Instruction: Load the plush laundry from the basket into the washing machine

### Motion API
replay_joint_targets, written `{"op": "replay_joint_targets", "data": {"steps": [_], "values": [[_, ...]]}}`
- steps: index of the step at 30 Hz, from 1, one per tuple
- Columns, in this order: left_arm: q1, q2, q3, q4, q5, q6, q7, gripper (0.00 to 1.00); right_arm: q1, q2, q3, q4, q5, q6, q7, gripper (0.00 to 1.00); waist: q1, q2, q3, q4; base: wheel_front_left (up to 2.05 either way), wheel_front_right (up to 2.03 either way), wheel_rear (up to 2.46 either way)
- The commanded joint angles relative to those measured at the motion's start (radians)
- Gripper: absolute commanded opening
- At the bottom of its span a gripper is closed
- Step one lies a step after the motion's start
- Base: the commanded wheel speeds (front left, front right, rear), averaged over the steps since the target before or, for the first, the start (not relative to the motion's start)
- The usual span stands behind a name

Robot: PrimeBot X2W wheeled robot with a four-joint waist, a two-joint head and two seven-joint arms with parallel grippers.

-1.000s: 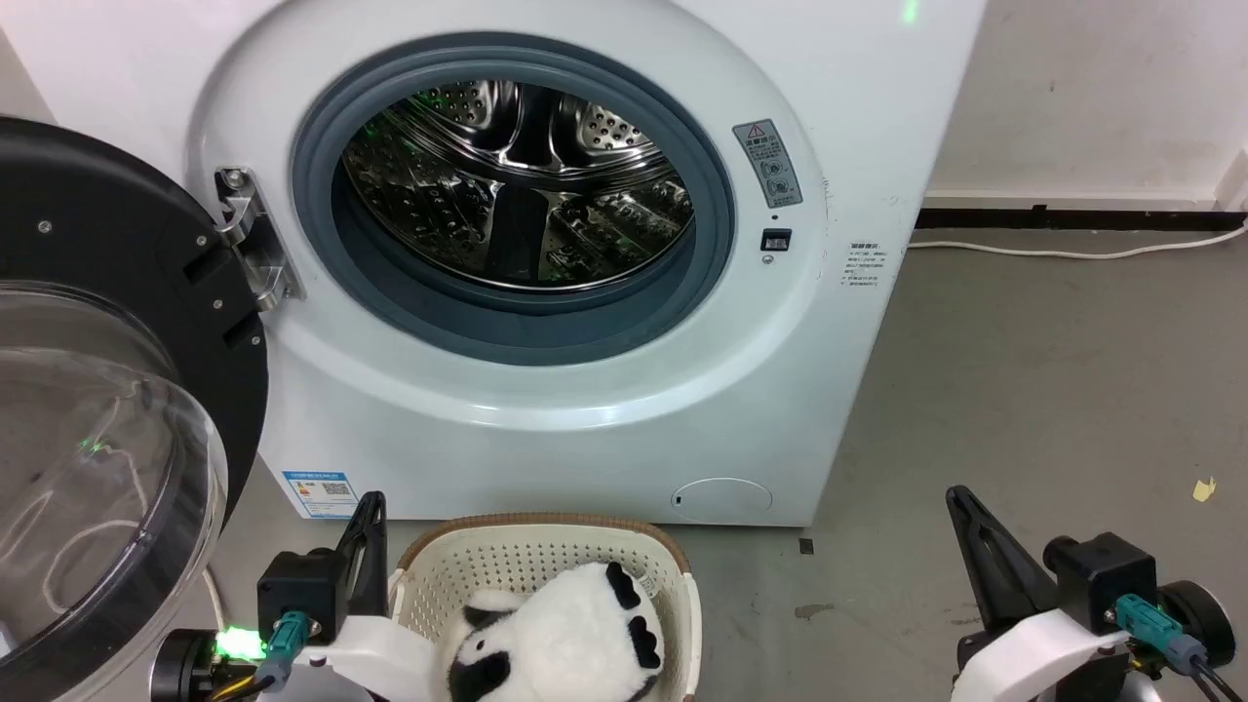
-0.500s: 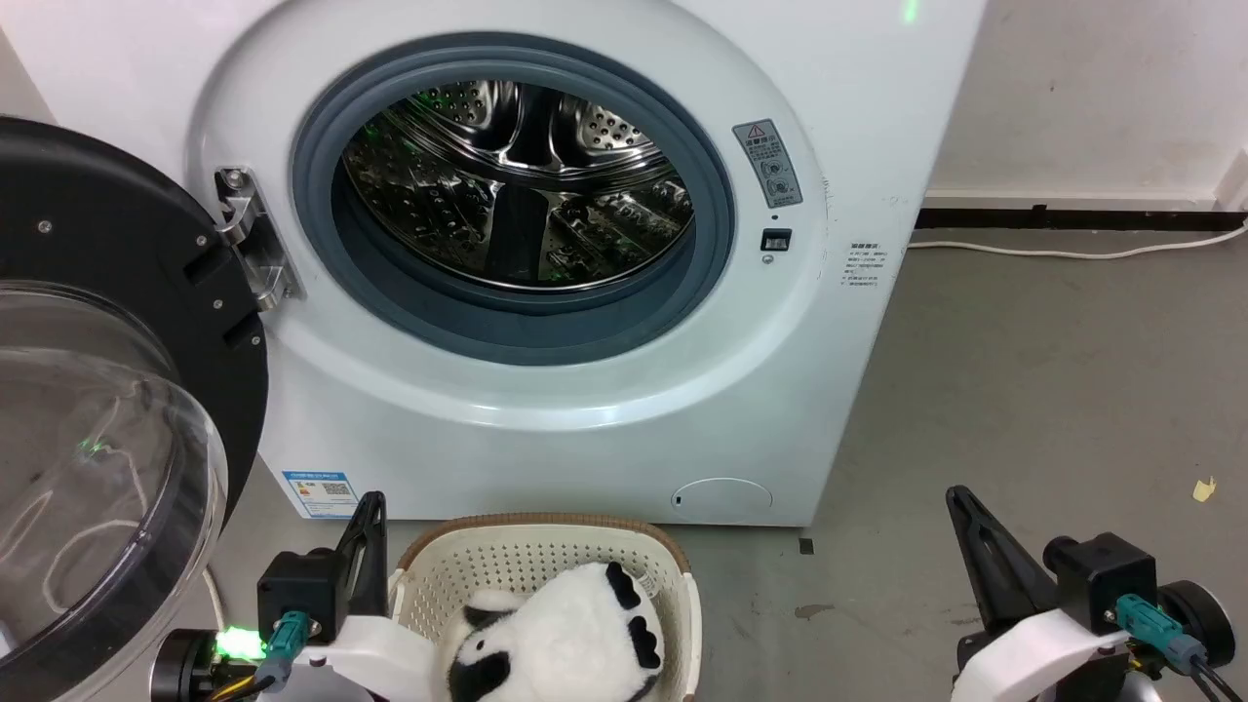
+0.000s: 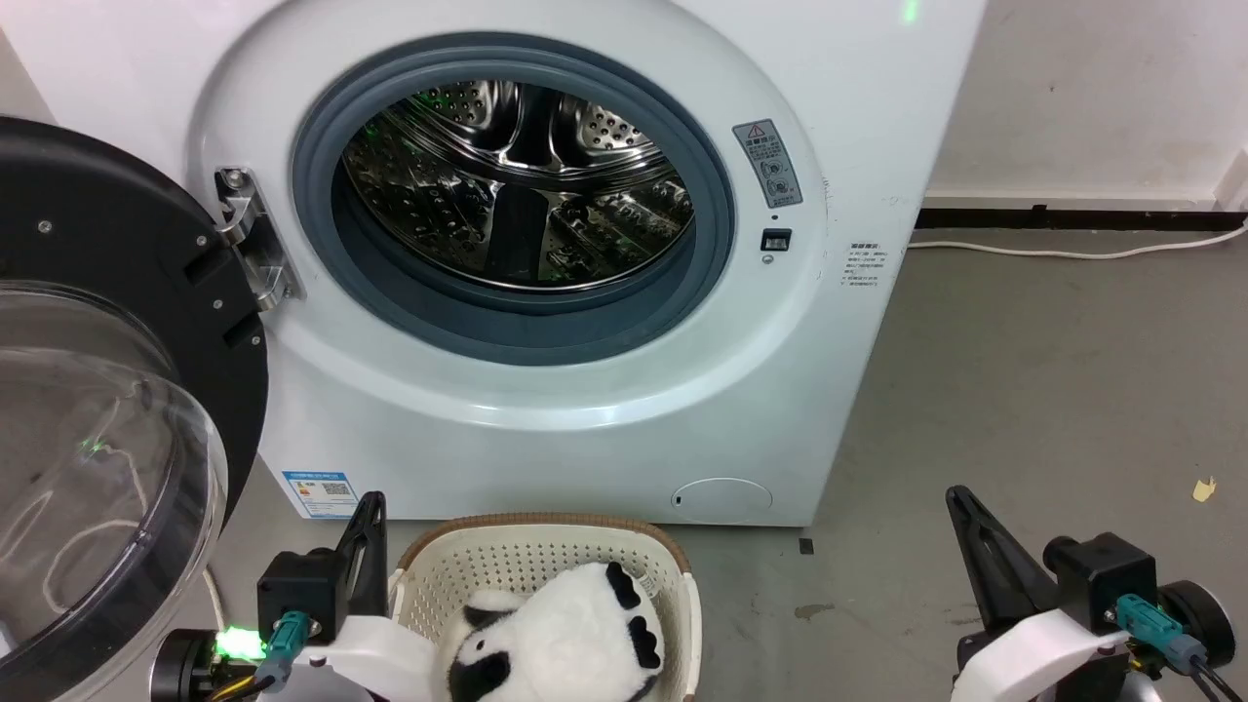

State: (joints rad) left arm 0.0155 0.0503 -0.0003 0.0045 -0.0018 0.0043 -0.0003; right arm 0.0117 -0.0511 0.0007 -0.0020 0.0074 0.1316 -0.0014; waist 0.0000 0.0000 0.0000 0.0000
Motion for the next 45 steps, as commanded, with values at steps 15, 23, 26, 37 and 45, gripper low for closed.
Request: {"op": "replay_joint_targets", "data": {"steps": [15,23,26,37,45], "values": [[-0.015,0.0,0.0,-0.005,0.002,-0.004,0.0,0.0,-0.012,0.001,-0.001,0.002,-0.007,-0.001,0.001,0.0,0.0,0.0,0.0,0.0,0.0,0.0,0.0],[0.0,0.0,0.0,0.0,0.0,0.001,0.0,1.0,0.0,0.0,0.001,0.0,0.001,0.0,0.0,1.0,0.0,0.0,0.0,0.0,0.0,0.0,0.0],[0.0,0.0,-0.001,0.0,0.0,0.002,-0.002,1.0,0.0,0.0,0.0,0.0,0.003,0.0,-0.002,1.0,0.0,0.0,0.0,0.0,0.0,0.0,0.0],[-0.003,0.0,-0.021,0.003,-0.004,0.01,-0.025,1.0,0.0,0.0,-0.014,0.001,0.026,0.0,-0.025,1.0,0.0,0.0,0.015,-0.009,0.0,0.0,0.0],[-0.026,0.003,-0.039,0.042,-0.005,0.008,-0.041,1.0,-0.014,0.0,-0.029,0.003,0.037,0.0,-0.041,1.0,0.0,0.0,0.065,-0.027,0.0,0.0,0.0]]}}
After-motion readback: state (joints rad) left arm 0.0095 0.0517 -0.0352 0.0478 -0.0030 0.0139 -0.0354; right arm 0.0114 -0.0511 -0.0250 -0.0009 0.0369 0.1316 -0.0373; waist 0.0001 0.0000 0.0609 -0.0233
